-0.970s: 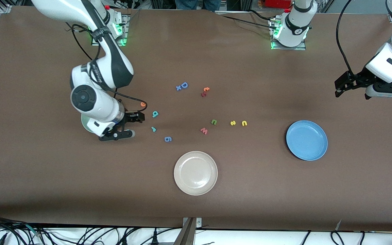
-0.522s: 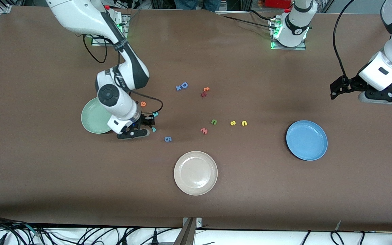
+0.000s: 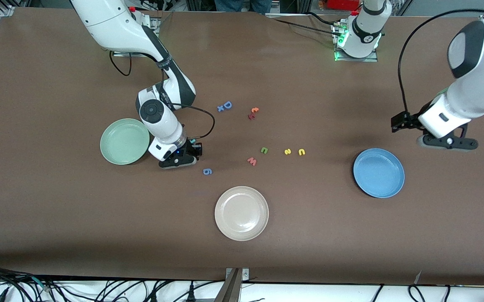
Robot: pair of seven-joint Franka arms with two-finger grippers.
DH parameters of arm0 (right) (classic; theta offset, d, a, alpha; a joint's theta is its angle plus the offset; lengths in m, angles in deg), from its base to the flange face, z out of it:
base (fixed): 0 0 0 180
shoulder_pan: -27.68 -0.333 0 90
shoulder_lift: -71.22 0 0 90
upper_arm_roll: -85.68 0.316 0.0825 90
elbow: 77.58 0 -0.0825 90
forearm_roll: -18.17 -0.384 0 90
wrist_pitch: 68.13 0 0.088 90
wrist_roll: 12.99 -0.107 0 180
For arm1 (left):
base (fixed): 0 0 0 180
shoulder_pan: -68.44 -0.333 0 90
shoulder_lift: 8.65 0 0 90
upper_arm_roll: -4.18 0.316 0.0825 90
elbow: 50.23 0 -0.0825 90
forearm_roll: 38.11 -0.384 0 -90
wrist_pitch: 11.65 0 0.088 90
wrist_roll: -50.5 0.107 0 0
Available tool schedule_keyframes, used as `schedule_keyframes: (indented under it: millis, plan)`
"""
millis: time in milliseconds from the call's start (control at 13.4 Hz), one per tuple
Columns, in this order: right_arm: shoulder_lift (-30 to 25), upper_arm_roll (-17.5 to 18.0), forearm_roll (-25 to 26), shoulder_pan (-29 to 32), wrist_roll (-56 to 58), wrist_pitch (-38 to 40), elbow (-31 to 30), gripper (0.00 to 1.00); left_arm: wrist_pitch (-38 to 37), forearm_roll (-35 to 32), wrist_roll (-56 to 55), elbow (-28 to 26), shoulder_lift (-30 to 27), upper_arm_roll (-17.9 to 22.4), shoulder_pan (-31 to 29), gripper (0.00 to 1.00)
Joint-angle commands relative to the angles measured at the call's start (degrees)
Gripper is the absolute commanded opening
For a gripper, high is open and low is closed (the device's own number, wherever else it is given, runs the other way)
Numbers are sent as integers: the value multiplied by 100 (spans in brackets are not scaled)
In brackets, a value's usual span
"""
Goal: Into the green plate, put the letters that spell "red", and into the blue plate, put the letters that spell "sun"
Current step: 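Reach the right gripper to the teal letter and grasp it, then carry the teal letter to the green plate while the left gripper reaches yellow letters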
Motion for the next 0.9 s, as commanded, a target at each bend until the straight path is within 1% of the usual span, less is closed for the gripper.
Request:
schedule_keyframes:
  millis: [0,75,224,373,522,597,746,821]
  plan:
    - [-38,-52,-67,-56,17,-133,-72,46,216,302,-653,140,393,-16,192,95]
    - [-29,-52,-67,-56,17,-133,-72,45,365,302,-953,131,525,-16,401,95]
    - [-20,-52,-58,-56,26,-134,-72,41,655,311,-1192,96,841,-33,578,96]
    - [-12,-61,-41,-56,26,-134,-72,32,1068,320,-1473,61,1158,-225,667,96]
    - [15,-61,-15,-64,26,-142,-63,17,1394,311,-1947,52,1465,-297,885,96]
    - [15,-61,-6,-56,34,-134,-63,12,1517,311,-2036,52,1641,-306,1000,95]
    - [15,-61,3,-64,69,-133,-54,1,1684,320,-2168,43,1984,-306,1194,95]
    - [6,-61,3,-56,157,-116,-37,0,1824,320,-2447,0,2064,-306,1255,95]
